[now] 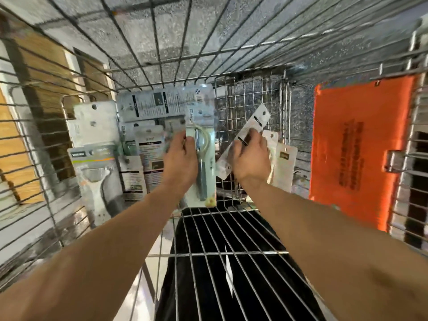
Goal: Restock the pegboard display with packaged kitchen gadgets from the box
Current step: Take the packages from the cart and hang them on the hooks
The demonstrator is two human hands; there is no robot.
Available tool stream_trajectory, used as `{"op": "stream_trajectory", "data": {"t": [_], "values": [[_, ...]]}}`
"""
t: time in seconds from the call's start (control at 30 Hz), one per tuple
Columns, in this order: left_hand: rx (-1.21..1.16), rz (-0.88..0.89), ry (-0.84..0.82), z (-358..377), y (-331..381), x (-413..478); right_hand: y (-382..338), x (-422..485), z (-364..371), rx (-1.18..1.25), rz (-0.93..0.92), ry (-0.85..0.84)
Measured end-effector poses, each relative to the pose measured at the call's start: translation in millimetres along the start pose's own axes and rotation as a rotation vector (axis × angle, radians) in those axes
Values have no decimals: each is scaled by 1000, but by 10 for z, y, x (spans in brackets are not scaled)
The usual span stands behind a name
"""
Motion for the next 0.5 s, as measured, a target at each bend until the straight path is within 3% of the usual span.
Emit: {"op": "stream_trajectory", "data": {"t": [0.2,0.5], "values": [[-2,-18,-19,32,-79,26,-174,189,40,84,137,17],[-107,-121,-8,-141,-26,-152,-50,-333,-92,363,209,-77]]}}
Point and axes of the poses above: each hand's wrist, its own x-axis towards the middle knuckle, its own z-axis out of the palm, y = z × x, the point moved 1 cm from there along x, towards the middle knuckle
